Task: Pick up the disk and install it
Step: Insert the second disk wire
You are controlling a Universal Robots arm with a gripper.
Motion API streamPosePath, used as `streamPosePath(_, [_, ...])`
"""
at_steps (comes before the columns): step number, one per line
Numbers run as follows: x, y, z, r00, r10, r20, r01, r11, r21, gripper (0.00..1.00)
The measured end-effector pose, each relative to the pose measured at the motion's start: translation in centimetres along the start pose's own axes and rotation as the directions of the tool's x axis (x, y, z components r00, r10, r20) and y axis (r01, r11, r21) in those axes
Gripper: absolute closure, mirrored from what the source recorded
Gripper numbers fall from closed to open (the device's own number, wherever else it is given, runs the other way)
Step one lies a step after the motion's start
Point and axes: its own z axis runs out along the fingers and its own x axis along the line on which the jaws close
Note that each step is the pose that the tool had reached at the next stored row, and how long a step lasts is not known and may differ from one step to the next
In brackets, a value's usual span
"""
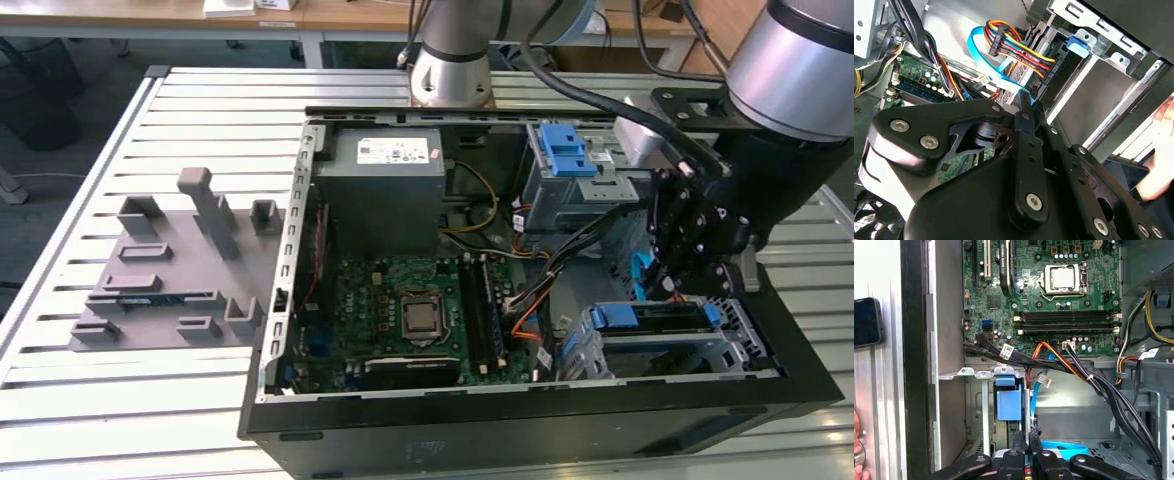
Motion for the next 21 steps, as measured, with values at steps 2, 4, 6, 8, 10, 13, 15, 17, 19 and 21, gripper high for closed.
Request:
streamPosePath(2, [0.11,0.0,0.05,1.0,0.0,0.001,0.0,1.0,0.0,0.84])
streamPosePath(4, [0.21,-0.01,0.1,1.0,0.0,0.0015,0.0,1.0,0.0,0.84])
streamPosePath(6, [0.3,-0.02,0.13,1.0,0.0,0.0018,0.0,1.0,0.0,0.84])
streamPosePath(8, [0.39,-0.02,0.16,1.0,0.0,0.002,0.0,1.0,-0.0001,0.84])
streamPosePath(10, [0.48,-0.02,0.19,1.0,0.0,0.002,0.0,1.0,-0.0001,0.84])
streamPosePath(13, [1.31,-0.06,0.45,1.0,0.0,0.0019,0.0,1.0,0.0,0.83])
streamPosePath(15, [1.38,-0.07,0.48,1.0,0.0,0.002,0.0,1.0,0.0,0.77])
streamPosePath(17, [1.47,-0.07,0.5,1.0,0.0,0.0019,0.0,1.0,-0.0001,0.77])
streamPosePath(19, [1.48,-0.07,0.49,1.0,0.0,0.002,0.0,1.0,-0.0001,0.77])
streamPosePath(21, [1.46,-0.08,0.3,1.0,0.0,0.0022,0.0,1.0,-0.0001,0.77])
